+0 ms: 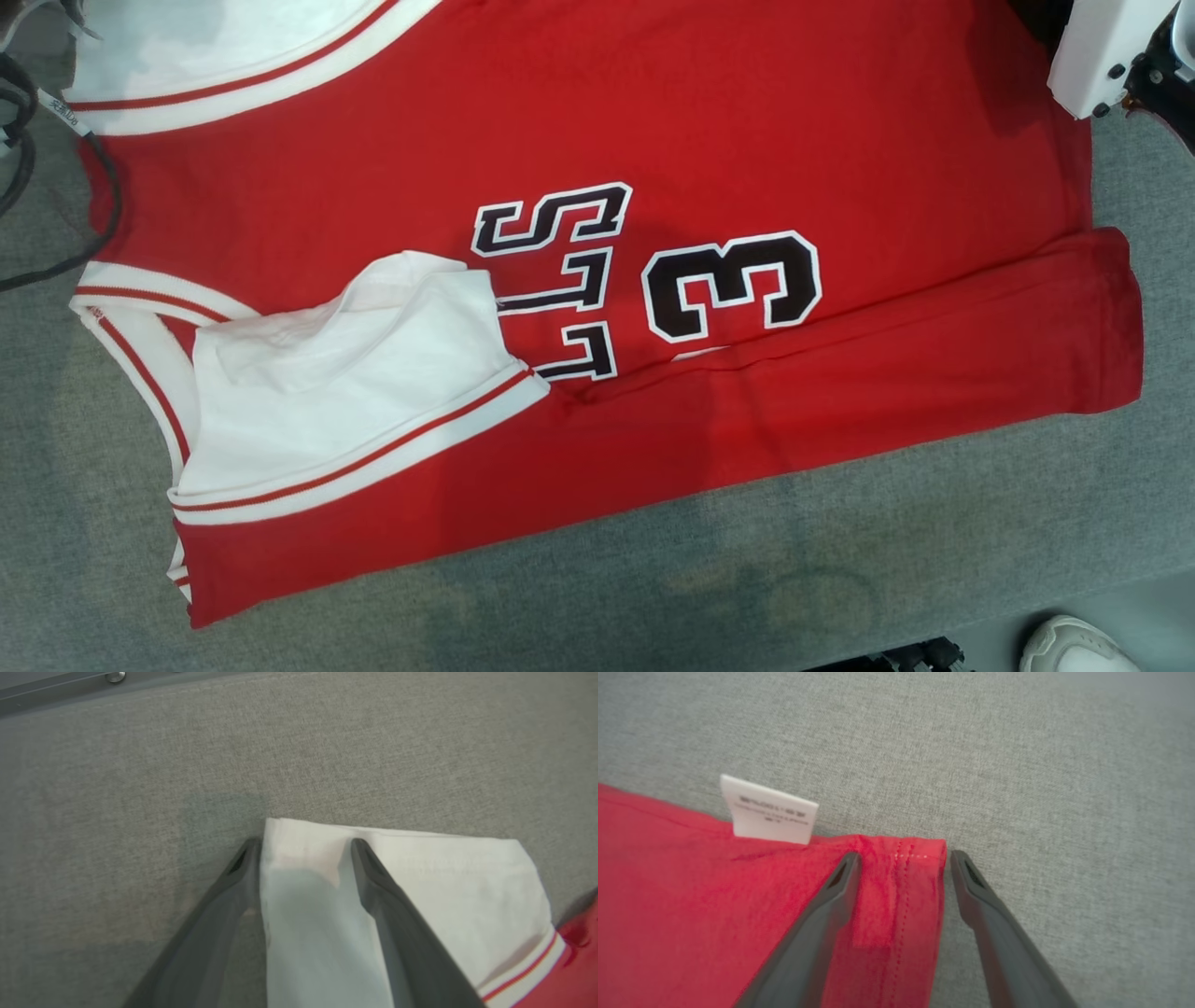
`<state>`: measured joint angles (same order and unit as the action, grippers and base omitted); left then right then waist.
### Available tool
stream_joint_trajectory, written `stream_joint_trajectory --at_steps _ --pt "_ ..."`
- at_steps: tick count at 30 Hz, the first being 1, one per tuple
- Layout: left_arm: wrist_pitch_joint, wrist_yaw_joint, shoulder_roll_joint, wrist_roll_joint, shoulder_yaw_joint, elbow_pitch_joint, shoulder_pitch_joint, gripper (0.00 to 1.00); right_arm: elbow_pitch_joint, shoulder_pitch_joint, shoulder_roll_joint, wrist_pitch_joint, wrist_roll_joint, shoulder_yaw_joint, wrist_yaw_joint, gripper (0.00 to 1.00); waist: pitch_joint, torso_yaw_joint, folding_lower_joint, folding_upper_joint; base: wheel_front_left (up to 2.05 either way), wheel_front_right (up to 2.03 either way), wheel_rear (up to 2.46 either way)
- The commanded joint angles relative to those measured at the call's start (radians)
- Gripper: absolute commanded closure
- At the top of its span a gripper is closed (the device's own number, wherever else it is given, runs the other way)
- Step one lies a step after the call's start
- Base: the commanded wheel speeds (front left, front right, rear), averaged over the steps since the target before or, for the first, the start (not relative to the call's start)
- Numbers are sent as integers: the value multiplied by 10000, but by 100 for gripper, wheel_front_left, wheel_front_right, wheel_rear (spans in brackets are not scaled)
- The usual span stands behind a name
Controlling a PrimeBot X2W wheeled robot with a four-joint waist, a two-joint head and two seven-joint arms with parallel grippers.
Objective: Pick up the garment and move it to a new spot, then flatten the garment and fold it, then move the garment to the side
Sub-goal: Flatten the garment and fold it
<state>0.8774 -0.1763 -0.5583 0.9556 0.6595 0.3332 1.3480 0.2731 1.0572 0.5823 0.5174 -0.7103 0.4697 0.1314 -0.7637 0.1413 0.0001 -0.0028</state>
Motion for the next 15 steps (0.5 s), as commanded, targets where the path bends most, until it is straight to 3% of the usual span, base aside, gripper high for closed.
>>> stream_joint_trajectory --at_steps 1,2,3,4,5,6,8,15 --pt "-36 84 20 46 59 87 0 0 201 -121 -57 66 -38 217 -13 0 -25 25 -1 28 0 0 0" --pt "-103 110 66 82 33 116 -19 19 214 -108 -58 45 -66 258 -13 0 -34 33 -1 28 0 0 0" --pt "-154 90 110 115 0 158 -59 58 225 -95 -49 24 -87 299 -13 1 -37 31 -1 28 0 0 0" --pt "-162 153 128 154 48 211 -182 100 264 -107 -11 -37 -135 362 -13 49 -8 6 -1 28 0 0 0" --pt "-169 195 114 162 66 228 -240 100 302 -129 28 -54 -154 390 -15 54 25 -12 -1 28 0 0 0" --pt "-188 229 100 184 67 241 -288 100 338 -154 70 -70 -177 423 -15 67 62 -31 -1 28 0 0 0" --pt "-257 284 141 329 -44 237 -378 100 388 -197 124 -79 -281 481 -15 100 128 -69 -1 28 0 0 0" --pt "-1026 408 293 902 -667 -252 -763 100 392 -272 249 -649 -405 223 -17 100 397 -259 -1 28 0 0 0"
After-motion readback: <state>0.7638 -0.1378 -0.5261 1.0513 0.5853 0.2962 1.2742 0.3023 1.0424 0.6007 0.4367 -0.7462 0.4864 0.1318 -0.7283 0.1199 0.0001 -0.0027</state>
